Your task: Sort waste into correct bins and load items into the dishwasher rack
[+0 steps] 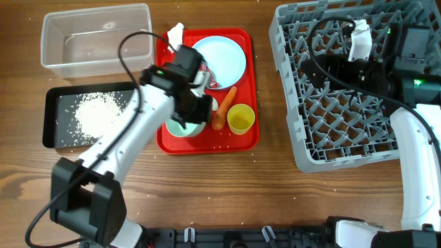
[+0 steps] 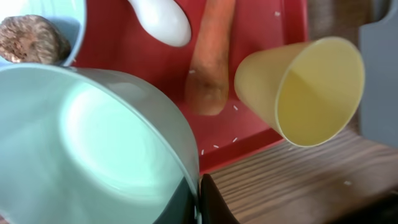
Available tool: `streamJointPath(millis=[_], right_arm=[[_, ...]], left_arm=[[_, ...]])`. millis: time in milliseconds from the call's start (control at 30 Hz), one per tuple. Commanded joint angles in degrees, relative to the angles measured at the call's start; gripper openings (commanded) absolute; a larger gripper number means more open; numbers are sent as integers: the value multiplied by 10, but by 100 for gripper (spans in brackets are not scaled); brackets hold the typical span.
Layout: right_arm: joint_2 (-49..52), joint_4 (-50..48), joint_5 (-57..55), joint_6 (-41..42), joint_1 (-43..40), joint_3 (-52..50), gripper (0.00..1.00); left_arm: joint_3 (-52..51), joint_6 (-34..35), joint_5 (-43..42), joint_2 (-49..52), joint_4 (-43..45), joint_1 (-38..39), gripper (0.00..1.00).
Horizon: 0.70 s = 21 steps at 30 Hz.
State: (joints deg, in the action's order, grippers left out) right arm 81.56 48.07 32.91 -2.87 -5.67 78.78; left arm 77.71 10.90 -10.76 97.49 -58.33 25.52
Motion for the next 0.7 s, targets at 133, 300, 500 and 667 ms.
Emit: streamJointPath(millis=[133, 300, 500, 667], right_arm=[[6, 19, -29, -1, 0, 12, 96], [6, 23, -42, -1, 0, 12, 96], [6, 21, -42, -1, 0, 12, 97], [6, 21, -49, -1, 0, 12, 96]], left_arm=[[-26, 60, 175, 54, -10, 85, 4], [-40, 61, 175, 80, 2, 85, 72], [47, -8, 207, 86, 147, 30, 90], [47, -47, 172, 177, 245, -30, 65]])
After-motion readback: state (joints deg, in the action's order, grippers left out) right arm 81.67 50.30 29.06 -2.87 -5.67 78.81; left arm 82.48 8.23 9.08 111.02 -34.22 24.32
